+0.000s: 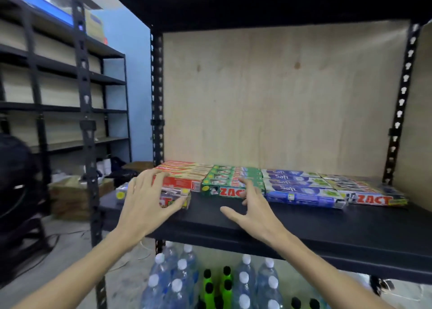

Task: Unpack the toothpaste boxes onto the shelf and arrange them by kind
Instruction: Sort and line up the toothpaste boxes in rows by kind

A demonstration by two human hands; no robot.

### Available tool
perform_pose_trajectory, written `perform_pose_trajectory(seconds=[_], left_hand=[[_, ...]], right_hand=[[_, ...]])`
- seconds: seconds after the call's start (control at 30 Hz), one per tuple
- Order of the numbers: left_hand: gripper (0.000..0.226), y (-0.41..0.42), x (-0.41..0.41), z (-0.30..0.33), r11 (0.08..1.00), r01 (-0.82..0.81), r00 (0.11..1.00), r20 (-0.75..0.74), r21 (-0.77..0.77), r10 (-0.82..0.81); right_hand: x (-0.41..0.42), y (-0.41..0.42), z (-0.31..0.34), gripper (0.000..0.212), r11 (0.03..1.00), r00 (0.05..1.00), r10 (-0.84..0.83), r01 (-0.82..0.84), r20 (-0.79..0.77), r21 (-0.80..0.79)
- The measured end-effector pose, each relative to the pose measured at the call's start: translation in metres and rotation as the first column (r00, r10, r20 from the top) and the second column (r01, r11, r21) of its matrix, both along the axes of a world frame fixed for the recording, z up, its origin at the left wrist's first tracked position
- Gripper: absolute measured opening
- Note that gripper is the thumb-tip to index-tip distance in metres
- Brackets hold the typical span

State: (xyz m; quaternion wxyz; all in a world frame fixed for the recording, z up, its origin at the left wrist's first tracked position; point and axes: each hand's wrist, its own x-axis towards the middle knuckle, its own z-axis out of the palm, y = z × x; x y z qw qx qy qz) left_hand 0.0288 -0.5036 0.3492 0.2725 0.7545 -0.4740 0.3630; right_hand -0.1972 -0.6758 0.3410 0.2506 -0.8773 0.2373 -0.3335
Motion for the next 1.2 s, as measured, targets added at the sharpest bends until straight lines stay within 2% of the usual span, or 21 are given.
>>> perform_pose_trajectory(seconds=[0.13, 0.23, 0.33, 0.43, 0.53, 0.73, 0.9, 1.03, 1.1, 1.2], left_hand=[[0.088, 0.021, 0.033, -0.006, 1.000, -0.020, 0.963, -0.270, 0.005, 0.021], [0.104, 0.029, 0.053, -0.012, 0.994, -0.039, 0.899, -0.431, 0.099, 0.078], [0.108, 0.033, 0.063, -0.015, 0.988, 0.038, 0.841, -0.539, 0.149, 0.049], [0.093, 0.037, 0.065, -0.014, 0.982, 0.147, 0.826, -0.560, 0.121, -0.055], [0.078, 0.038, 0.060, -0.011, 0.962, 0.238, 0.831, -0.540, 0.130, -0.133], [0.044, 0.016, 0.030, 0.002, 0.896, 0.421, 0.763, -0.588, 0.140, -0.267], [0.033, -0.026, -0.020, 0.007, 0.806, 0.575, 0.697, -0.601, 0.141, -0.392], [0.033, -0.057, -0.051, 0.011, 0.750, 0.643, 0.657, -0.617, 0.158, -0.433], [0.035, -0.065, -0.059, 0.009, 0.762, 0.633, 0.653, -0.622, 0.135, -0.431], [0.042, -0.068, -0.067, 0.003, 0.859, 0.511, 0.657, -0.650, 0.010, -0.383]], right_hand=[[0.043, 0.012, 0.008, 0.102, 0.992, 0.983, 0.121, -0.124, -0.140, -0.012], [0.072, 0.025, 0.012, 0.098, 0.979, 0.970, 0.197, -0.201, -0.141, -0.021], [0.093, 0.031, 0.009, 0.087, 0.968, 0.962, 0.233, -0.243, -0.142, -0.057], [0.092, 0.028, 0.010, 0.071, 0.967, 0.957, 0.213, -0.236, -0.196, -0.097], [0.077, 0.024, 0.012, 0.055, 0.966, 0.963, 0.212, -0.233, -0.163, -0.115], [0.007, 0.001, 0.019, 0.045, 0.983, 0.969, 0.151, -0.167, -0.194, -0.072], [-0.071, -0.027, 0.018, 0.043, 0.996, 0.981, 0.091, -0.090, -0.170, 0.013], [-0.112, -0.033, 0.015, 0.050, 0.978, 0.999, 0.043, -0.039, -0.015, 0.203], [-0.117, -0.031, 0.013, 0.050, 0.963, 0.999, 0.037, -0.040, 0.014, 0.267], [-0.116, -0.022, 0.016, 0.042, 0.937, 0.992, 0.122, -0.129, 0.042, 0.324]])
